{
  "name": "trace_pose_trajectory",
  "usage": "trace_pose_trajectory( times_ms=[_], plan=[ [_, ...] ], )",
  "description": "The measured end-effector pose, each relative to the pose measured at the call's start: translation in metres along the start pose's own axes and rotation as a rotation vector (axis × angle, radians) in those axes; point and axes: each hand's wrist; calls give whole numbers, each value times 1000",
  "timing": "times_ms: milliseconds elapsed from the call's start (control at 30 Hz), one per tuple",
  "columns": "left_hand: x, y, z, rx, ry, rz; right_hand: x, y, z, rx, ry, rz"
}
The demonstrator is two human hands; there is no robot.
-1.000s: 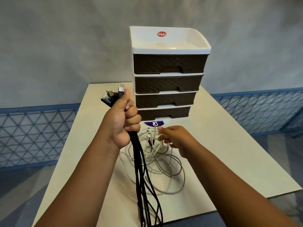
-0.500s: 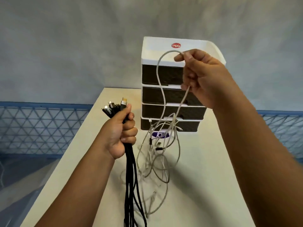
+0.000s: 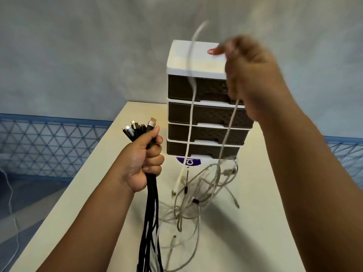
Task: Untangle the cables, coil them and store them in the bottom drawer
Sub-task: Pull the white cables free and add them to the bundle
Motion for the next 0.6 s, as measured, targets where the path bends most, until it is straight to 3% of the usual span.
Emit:
trace_pose_trajectory(
  times_ms=[100, 300, 400, 533, 600],
  plan=[
    [2, -1, 0, -18, 24, 4, 14, 21, -14, 126, -168, -248],
    [12, -2, -8, -55, -8, 45, 44, 10, -41, -65, -211, -186],
    [16, -4, -9, -21, -68, 42, 78, 15, -53, -170, -523, -133],
    [19, -6, -4, 31, 15, -39, 121, 42, -50, -120, -1073, -323],
    [22, -6, -2, 28, -7, -43, 131, 65, -48, -120, -1103, -378]
  ],
)
Point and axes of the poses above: each hand's wrist, its own x-axis away from the middle knuckle, its own z-axis out of the back of the hand, y = z × x, and after that the axes turned 11 degrees about -y, right-handed
